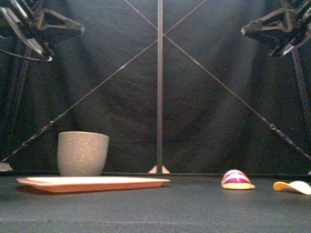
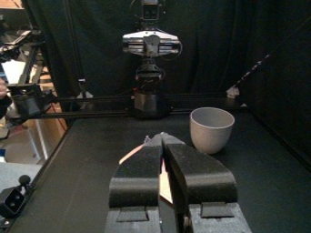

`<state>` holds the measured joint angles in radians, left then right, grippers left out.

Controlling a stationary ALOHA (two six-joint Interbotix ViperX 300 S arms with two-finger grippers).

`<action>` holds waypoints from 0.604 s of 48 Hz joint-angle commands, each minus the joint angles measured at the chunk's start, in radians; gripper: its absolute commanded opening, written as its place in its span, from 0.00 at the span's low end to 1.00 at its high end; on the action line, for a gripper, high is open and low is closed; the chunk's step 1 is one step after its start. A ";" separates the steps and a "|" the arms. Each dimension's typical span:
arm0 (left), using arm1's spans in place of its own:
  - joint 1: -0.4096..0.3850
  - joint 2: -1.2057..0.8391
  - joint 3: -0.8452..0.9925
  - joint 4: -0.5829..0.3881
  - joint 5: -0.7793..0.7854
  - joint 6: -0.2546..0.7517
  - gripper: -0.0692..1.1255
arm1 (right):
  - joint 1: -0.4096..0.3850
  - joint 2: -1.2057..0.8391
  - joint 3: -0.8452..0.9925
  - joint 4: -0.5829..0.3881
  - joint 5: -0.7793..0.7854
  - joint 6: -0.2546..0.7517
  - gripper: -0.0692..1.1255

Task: Pick the chip then place it on the pink plate
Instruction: Pick the chip

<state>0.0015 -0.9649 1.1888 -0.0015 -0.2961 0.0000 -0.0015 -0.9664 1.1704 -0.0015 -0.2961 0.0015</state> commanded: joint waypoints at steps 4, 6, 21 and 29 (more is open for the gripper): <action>-0.003 0.006 0.002 -0.012 0.000 -0.005 0.06 | -0.006 0.057 0.026 0.043 0.011 0.037 0.10; -0.002 0.006 0.005 -0.018 0.000 -0.005 0.06 | -0.011 0.075 0.038 0.077 0.020 0.060 0.10; -0.002 0.006 0.009 -0.035 -0.003 -0.003 0.07 | -0.009 0.172 0.146 0.388 0.163 0.356 0.19; -0.002 0.006 0.012 -0.037 -0.005 -0.003 0.07 | 0.008 0.196 0.163 0.448 0.296 0.561 0.45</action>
<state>0.0015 -0.9649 1.2118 -0.0353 -0.2930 -0.0046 0.0000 -0.7885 1.3407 0.4280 -0.0506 0.5001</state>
